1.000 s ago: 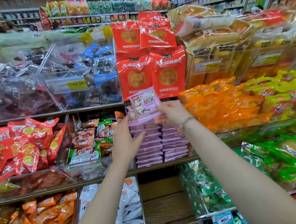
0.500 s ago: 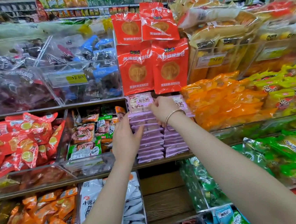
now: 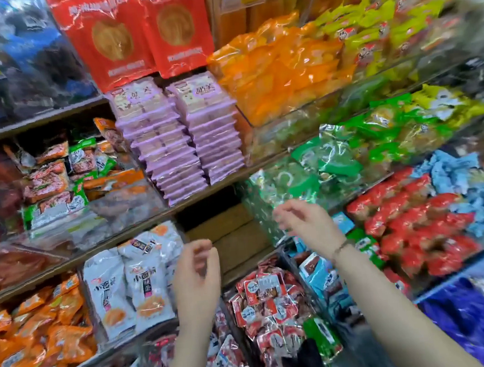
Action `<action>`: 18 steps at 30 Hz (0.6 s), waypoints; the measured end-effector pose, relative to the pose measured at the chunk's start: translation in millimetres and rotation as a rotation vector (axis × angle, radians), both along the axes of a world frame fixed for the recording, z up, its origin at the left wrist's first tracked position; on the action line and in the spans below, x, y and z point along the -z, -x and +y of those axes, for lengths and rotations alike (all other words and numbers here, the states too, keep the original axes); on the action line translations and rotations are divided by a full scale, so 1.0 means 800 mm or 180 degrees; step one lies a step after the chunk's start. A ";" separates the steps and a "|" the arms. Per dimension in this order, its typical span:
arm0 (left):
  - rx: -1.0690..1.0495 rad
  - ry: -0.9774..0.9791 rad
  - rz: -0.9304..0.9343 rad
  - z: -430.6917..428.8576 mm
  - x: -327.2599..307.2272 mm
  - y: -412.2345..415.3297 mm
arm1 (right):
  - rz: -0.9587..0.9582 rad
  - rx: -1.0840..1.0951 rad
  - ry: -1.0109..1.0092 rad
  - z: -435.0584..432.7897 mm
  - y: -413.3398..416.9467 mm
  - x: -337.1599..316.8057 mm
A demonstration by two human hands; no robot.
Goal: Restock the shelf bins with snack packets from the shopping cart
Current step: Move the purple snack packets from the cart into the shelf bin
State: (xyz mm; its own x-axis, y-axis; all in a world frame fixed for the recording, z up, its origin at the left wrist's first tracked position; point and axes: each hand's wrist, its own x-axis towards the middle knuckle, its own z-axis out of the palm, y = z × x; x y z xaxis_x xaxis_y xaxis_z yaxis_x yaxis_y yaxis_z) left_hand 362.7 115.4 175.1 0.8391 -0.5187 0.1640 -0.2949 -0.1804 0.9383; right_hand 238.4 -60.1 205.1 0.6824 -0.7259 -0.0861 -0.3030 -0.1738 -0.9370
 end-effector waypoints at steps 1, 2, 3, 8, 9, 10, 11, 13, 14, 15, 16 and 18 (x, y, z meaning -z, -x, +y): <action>0.0320 -0.0302 0.0234 0.006 0.023 0.015 | 0.0232 0.0132 -0.0066 0.003 0.030 0.029; 0.0652 -0.0599 0.0495 0.012 0.047 0.028 | 0.0447 0.0304 -0.0132 0.009 0.061 0.057; 0.0975 -0.0925 0.0779 0.018 0.071 0.041 | 0.0621 0.0503 -0.0216 0.016 0.094 0.085; 0.2057 -0.2298 0.1501 0.039 0.168 0.108 | 0.1611 0.1298 -0.0773 0.077 0.252 0.204; 0.2165 -0.2480 0.1526 0.041 0.179 0.121 | 0.1705 0.1524 -0.0994 0.092 0.279 0.223; 0.2243 -0.2624 0.1534 0.042 0.188 0.133 | 0.1767 0.1757 -0.1235 0.107 0.306 0.239; 0.2275 -0.2714 0.1574 0.041 0.196 0.143 | 0.1776 0.1960 -0.1498 0.121 0.331 0.253; 0.2434 -0.2878 0.1632 0.035 0.202 0.161 | 0.1758 0.2315 -0.2057 0.151 0.379 0.275; 0.2572 -0.2953 0.1557 0.030 0.204 0.169 | 0.1745 0.2503 -0.2296 0.164 0.402 0.285; 0.2693 -0.3013 0.1438 0.025 0.205 0.179 | 0.1718 0.2693 -0.2478 0.175 0.426 0.295; 0.2773 -0.3041 0.1318 0.018 0.207 0.188 | 0.1699 0.2853 -0.2607 0.184 0.449 0.303; 0.2831 -0.3063 0.1150 0.003 0.211 0.210 | 0.1688 0.3026 -0.2788 0.196 0.492 0.315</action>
